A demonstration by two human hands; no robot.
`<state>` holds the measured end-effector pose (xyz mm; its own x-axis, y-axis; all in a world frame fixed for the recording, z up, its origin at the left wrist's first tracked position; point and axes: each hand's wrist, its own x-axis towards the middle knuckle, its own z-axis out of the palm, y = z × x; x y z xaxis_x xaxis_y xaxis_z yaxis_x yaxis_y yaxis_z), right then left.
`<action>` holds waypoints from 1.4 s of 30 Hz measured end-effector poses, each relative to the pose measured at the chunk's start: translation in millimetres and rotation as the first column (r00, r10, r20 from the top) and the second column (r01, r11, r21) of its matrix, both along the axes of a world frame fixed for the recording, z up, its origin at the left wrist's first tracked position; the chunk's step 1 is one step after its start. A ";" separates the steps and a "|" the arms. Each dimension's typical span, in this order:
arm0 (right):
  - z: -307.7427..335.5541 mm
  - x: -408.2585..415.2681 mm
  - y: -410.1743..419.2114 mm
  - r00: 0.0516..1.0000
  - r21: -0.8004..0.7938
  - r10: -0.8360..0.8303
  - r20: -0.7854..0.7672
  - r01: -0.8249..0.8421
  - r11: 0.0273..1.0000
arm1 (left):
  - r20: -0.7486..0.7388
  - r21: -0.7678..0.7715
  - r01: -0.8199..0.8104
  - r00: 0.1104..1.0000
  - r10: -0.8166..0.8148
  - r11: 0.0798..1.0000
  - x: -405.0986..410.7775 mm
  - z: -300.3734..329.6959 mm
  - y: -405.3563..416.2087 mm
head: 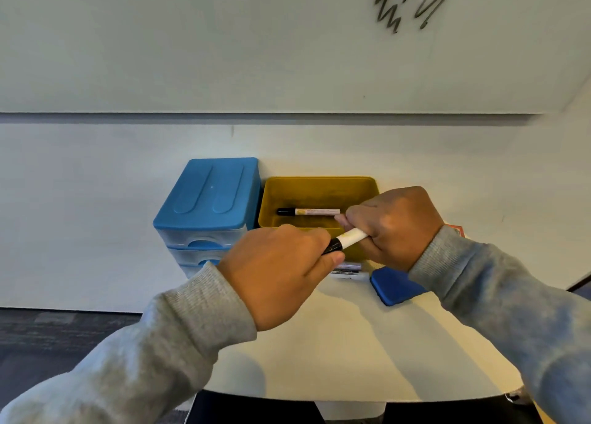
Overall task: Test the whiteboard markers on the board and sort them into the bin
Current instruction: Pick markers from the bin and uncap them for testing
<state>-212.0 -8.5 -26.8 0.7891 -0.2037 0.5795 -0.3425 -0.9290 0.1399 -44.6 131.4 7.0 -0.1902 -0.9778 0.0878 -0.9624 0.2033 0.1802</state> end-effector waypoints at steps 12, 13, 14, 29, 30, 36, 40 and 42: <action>-2.3 -57.5 -31.1 0.931 0.105 -0.359 0.070 0.351 0.931 | -0.513 0.052 -0.076 0.853 0.092 0.996 55.7 7.9 -9.9; -2.9 -53.3 -28.3 0.937 0.128 -0.344 0.055 0.335 0.933 | -0.518 0.045 -0.075 0.851 0.088 0.996 53.3 6.6 -10.5; -1.5 -49.4 -26.2 0.941 0.168 -0.334 0.046 0.323 0.932 | -0.518 0.038 -0.077 0.851 0.085 0.996 52.7 5.7 -10.6; 23.9 -27.6 3.5 0.959 0.733 -0.223 0.174 0.025 0.680 | -0.454 -0.082 -0.149 0.886 0.096 0.986 45.0 -2.9 -16.8; 28.1 -28.3 5.4 0.950 0.756 -0.230 0.211 -0.010 0.654 | -0.467 -0.072 -0.141 0.880 0.092 0.987 44.5 -3.7 -17.7; 52.3 -26.3 9.5 0.843 0.812 -0.324 0.429 -0.203 0.546 | -0.534 -0.133 -0.152 0.843 0.059 0.979 45.4 0.6 -21.2; 74.4 -20.9 6.4 0.713 0.767 -0.396 0.579 -0.312 0.560 | -0.561 -0.227 -0.206 0.826 0.045 0.952 54.6 11.1 -21.9; 80.5 -17.2 6.2 0.638 0.743 -0.432 0.637 -0.358 0.566 | -0.568 -0.253 -0.213 0.822 0.033 0.944 58.8 15.4 -21.5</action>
<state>-229.2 -2.4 53.7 0.1817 -0.8631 0.4711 0.0181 -0.4761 -0.8792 14.2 109.9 22.5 0.0983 -0.9003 0.4241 -0.7395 0.2191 0.6366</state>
